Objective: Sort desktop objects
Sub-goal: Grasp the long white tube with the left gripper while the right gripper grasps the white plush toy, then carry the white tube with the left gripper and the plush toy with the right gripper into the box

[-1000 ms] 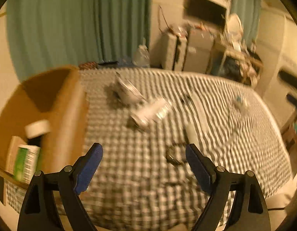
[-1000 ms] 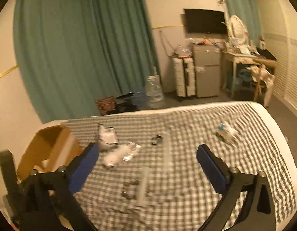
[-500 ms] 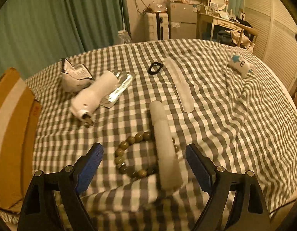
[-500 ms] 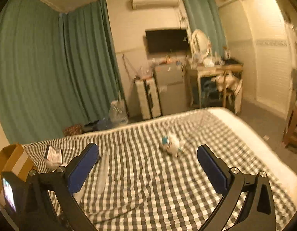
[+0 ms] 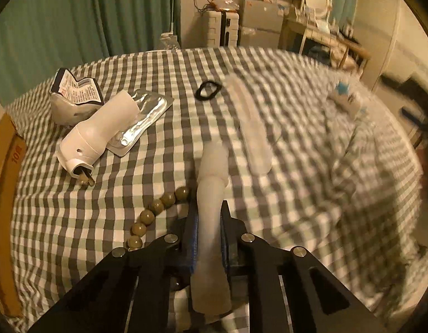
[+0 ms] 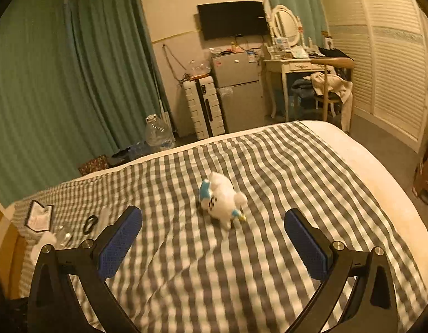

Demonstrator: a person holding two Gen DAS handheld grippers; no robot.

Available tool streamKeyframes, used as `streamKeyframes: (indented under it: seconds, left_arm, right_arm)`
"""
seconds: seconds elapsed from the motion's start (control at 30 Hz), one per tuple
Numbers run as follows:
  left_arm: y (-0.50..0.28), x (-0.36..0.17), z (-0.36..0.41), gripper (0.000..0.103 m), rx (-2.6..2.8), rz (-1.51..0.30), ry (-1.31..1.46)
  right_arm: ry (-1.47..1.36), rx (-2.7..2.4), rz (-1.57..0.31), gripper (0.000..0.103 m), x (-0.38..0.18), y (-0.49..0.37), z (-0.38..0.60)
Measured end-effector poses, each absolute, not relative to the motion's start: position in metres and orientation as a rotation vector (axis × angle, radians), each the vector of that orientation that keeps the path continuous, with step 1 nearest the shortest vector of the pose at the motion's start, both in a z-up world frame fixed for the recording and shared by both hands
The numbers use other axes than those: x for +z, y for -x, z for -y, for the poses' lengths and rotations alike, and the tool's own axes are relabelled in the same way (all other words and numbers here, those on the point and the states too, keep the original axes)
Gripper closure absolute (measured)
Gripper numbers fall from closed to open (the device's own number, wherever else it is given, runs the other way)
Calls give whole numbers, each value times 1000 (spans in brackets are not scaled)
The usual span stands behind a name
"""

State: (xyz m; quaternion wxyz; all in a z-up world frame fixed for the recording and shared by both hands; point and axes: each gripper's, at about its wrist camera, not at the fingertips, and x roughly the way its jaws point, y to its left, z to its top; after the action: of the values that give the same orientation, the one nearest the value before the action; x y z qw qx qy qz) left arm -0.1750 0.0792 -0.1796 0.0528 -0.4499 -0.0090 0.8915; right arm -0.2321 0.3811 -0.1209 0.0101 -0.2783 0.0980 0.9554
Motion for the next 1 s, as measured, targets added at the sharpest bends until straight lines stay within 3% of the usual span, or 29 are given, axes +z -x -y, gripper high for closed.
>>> streamKeyframes:
  seconds: [0.27,0.33,0.4,0.47,0.77,1.0]
  left_arm:
    - [218,-167,-64,90,2727,209,1335]
    - [230,-167,-67,90,2742,229,1325]
    - [239,-167,-68,90,2738,258,1326]
    - [245,-168,-70,90,2745,248,1330]
    - [230,-151,-75,90,2772,184,1323]
    - [198,-102,-62,90,2755,175,1327]
  right_arm:
    - [994,2944,-383,0,-165,301,-386]
    - [1009,2911,-388,9,-172,310,-386]
    - [1064,2868,-385,47,-179,317,-388]
    - [1120,2856,-413,53,-185,321,-391]
    - [1189,2799,-492,53,-179,269,-383]
    - [1132,2897,-606,53,-127,185,-343]
